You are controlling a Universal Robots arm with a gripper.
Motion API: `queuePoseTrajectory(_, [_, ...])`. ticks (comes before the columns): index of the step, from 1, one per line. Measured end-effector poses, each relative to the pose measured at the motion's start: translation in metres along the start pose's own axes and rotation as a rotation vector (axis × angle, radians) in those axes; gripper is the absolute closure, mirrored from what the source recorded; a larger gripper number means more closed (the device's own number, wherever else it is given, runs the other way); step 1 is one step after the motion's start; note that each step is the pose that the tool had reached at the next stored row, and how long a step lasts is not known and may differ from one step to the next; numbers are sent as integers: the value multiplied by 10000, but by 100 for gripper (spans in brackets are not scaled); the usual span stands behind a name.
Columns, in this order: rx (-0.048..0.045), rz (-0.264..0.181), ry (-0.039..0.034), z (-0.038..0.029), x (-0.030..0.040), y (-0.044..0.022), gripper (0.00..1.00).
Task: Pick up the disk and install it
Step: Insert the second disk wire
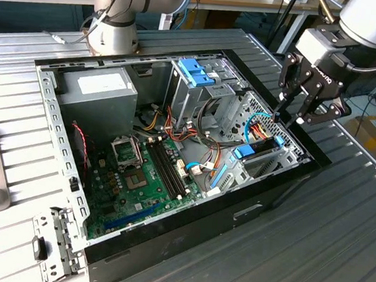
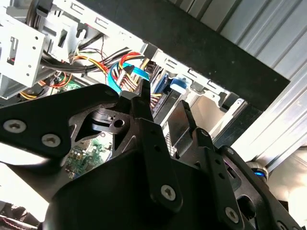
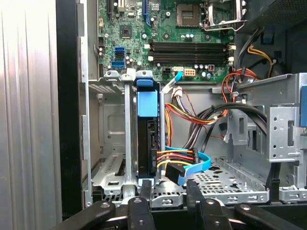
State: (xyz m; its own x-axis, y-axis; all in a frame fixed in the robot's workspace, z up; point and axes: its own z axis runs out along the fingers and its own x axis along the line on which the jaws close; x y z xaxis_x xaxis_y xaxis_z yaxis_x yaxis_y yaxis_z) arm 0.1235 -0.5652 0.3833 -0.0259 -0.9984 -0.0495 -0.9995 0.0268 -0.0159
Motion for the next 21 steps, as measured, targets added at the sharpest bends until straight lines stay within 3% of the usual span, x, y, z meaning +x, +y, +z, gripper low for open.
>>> queuePoseTrajectory(4, [0,0,0,-1,3,74,58])
queuePoseTrajectory(20, [0,0,4,15,4,104,58])
queuePoseTrajectory(21, [0,-1,5,16,4,104,66])
